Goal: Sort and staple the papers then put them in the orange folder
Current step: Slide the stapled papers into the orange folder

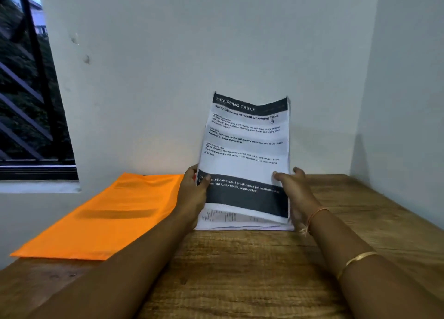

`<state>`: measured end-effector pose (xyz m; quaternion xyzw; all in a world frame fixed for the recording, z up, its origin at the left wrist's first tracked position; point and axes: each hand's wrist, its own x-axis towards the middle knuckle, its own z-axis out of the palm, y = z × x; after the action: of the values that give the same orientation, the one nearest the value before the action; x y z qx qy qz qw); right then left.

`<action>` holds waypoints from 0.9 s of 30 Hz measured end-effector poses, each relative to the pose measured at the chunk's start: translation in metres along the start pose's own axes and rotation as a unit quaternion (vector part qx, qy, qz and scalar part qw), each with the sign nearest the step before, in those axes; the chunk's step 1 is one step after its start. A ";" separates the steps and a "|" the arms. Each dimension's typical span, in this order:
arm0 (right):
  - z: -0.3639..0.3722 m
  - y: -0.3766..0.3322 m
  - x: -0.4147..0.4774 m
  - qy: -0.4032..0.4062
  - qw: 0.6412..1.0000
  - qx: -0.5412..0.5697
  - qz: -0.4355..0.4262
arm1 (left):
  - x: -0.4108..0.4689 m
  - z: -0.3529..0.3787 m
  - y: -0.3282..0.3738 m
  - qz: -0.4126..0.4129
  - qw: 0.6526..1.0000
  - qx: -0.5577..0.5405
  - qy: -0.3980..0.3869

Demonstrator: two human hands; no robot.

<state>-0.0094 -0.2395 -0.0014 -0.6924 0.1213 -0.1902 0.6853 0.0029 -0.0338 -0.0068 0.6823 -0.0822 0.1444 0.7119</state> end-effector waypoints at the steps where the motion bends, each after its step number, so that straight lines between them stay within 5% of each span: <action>1: -0.002 0.000 0.002 -0.010 0.999 0.031 0.020 | -0.001 -0.001 0.000 0.008 1.000 0.002 -0.005; 11: 0.010 -0.017 -0.021 0.013 0.981 -0.033 -0.193 | -0.001 -0.003 -0.005 0.119 0.988 0.094 -0.011; 18: 0.014 -0.009 -0.026 -0.063 0.978 -0.080 -0.181 | -0.001 -0.001 -0.010 0.133 0.980 0.150 -0.015; 27: 0.013 -0.014 -0.029 -0.067 0.975 -0.100 -0.187 | 0.000 -0.002 -0.008 0.147 0.974 0.175 -0.006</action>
<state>-0.0310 -0.2149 0.0096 -0.7788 -0.0382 -0.2554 0.5717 0.0049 -0.0318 -0.0145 0.7775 -0.1599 0.2554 0.5520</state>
